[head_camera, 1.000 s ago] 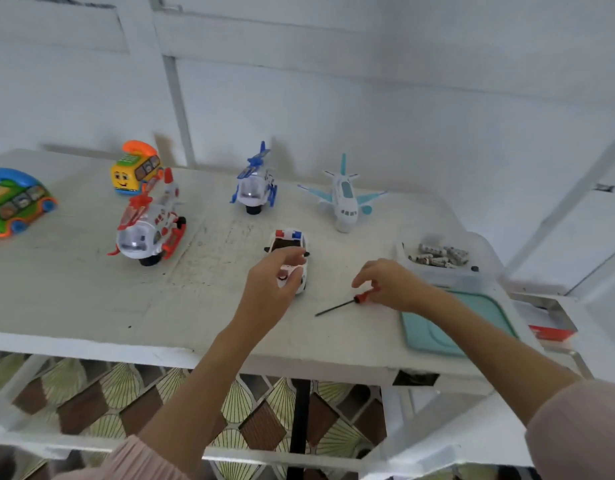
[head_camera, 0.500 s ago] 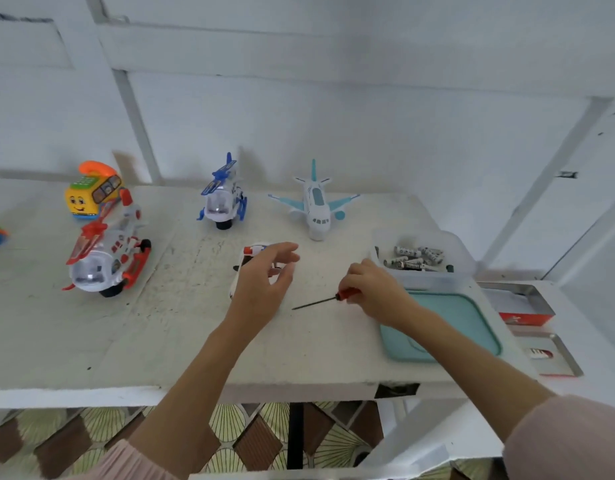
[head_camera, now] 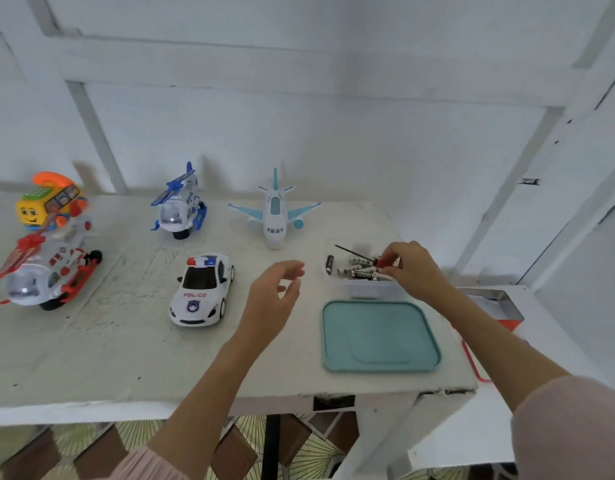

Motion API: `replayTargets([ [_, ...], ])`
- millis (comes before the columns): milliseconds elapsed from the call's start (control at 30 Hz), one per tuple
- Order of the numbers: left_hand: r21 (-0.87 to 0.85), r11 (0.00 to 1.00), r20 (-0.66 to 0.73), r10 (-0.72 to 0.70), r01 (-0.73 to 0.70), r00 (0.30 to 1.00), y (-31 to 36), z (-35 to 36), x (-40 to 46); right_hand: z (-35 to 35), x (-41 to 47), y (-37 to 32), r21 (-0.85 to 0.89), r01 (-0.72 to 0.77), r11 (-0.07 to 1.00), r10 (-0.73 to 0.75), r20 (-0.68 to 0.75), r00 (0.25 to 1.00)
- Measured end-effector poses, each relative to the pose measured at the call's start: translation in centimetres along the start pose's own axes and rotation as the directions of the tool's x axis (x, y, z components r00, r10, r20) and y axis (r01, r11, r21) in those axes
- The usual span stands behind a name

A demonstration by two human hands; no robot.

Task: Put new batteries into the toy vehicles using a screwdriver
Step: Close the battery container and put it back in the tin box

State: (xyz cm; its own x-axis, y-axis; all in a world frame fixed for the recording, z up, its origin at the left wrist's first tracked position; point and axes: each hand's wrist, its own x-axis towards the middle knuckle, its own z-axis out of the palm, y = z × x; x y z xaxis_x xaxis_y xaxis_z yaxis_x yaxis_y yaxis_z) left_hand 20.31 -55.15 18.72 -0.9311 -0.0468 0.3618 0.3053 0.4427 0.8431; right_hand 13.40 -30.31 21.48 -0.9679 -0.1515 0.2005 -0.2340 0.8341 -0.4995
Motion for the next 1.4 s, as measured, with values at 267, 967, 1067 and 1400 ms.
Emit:
replayTargets([
  [267, 0.023, 0.999, 0.029, -0.031, 0.03, 0.999, 0.0, 1.9, -1.7, -0.1, 0.1, 2.0, -0.086, 0.056, 0.995, -0.051, 0.058, 0.997],
  [967, 0.334, 0.937, 0.328, -0.214, 0.098, 0.92, 0.7, 4.7, -5.4, -0.8, -10.2, 4.5, -0.095, -0.057, 0.994, 0.077, 0.225, 0.971],
  [1067, 0.246, 0.96, 0.265, -0.198, 0.132, 0.944, 1.3, 4.7, -5.9, -1.4, -10.9, 3.9, 0.0, -0.045, 0.999, 0.045, 0.139, 0.989],
  [1400, -0.001, 1.0, -0.097, -0.023, 0.023, 0.995, 3.9, 5.6, -8.3, -3.2, -13.1, 1.7, 0.35, -0.051, 0.935, 0.094, -0.107, 0.99],
])
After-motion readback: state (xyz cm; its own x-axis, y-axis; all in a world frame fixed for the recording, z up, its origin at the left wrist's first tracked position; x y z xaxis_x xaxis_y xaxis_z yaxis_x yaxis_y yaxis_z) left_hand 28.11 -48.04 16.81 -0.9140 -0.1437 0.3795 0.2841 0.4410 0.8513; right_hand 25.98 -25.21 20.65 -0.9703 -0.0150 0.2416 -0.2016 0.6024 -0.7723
